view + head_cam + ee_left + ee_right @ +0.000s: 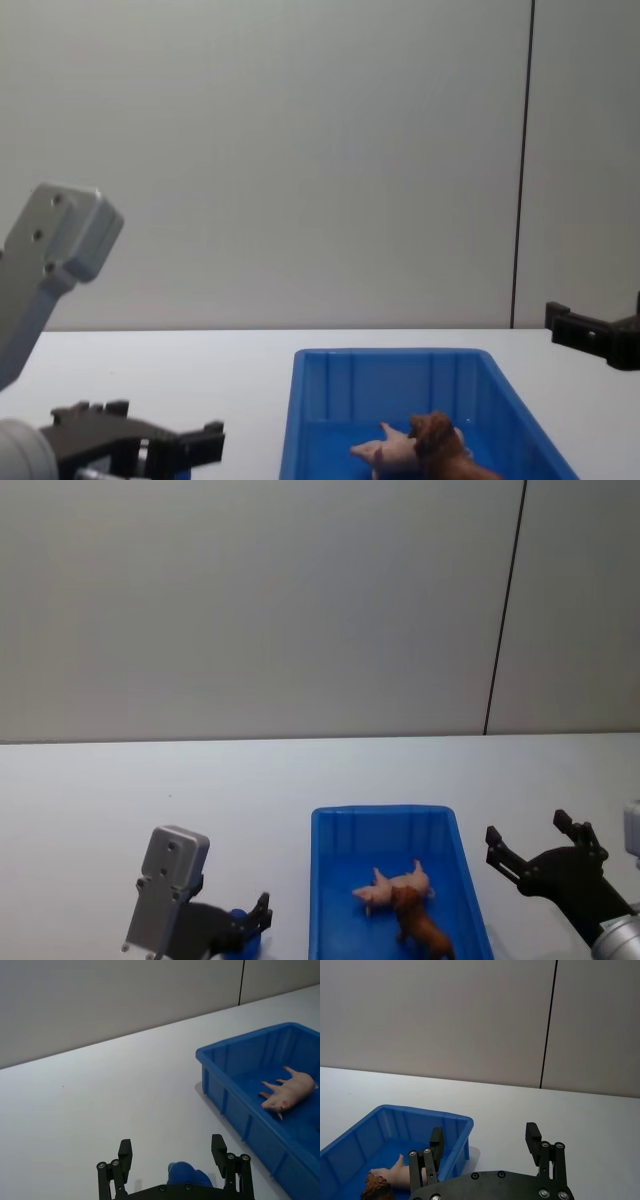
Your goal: Pick up the two dolls from the table and place them into the box.
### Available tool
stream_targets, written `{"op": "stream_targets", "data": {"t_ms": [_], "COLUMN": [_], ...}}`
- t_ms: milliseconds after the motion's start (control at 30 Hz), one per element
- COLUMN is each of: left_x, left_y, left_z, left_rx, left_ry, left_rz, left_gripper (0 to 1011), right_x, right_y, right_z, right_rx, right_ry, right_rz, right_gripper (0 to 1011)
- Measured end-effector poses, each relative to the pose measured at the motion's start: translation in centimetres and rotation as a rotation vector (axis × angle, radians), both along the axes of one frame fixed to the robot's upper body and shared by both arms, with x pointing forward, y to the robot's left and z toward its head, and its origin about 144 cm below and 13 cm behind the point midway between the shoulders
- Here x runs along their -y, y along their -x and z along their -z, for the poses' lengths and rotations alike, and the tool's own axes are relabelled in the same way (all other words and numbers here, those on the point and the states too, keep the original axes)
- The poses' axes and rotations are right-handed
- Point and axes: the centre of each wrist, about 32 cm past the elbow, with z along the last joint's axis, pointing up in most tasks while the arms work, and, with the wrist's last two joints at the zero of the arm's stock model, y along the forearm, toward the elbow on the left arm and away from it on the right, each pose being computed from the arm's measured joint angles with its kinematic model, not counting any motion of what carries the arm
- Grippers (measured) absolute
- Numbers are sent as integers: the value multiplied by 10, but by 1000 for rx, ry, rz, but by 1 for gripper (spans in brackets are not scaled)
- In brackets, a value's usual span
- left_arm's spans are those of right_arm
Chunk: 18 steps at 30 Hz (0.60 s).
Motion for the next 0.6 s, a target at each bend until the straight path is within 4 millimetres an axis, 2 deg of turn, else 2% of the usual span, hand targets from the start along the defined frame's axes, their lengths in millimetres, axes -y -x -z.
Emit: {"op": "stream_targets", "data": {"t_ms": [167, 233, 400, 433, 600], "left_x": [-2, -3, -5, -5, -7], "left_y": [2, 2, 2, 2, 1], "left_z": [8, 12, 18, 20, 26], "left_rx": [-33, -46, -63, -66, -71], "left_ry": [4, 6, 10, 11, 18], "left_rz": [-4, -3, 0, 0, 1], "left_gripper": [1001, 969, 833, 833, 670], "right_x": [0, 0, 0, 0, 0], "right_y": [0, 0, 0, 0, 0], "right_z": [0, 0, 0, 0, 0], "right_rx": [0, 0, 0, 0, 0], "right_ry": [0, 0, 0, 0, 0], "right_rz": [0, 0, 0, 0, 0], "right_gripper": [1001, 1001, 1001, 1001, 1001]}}
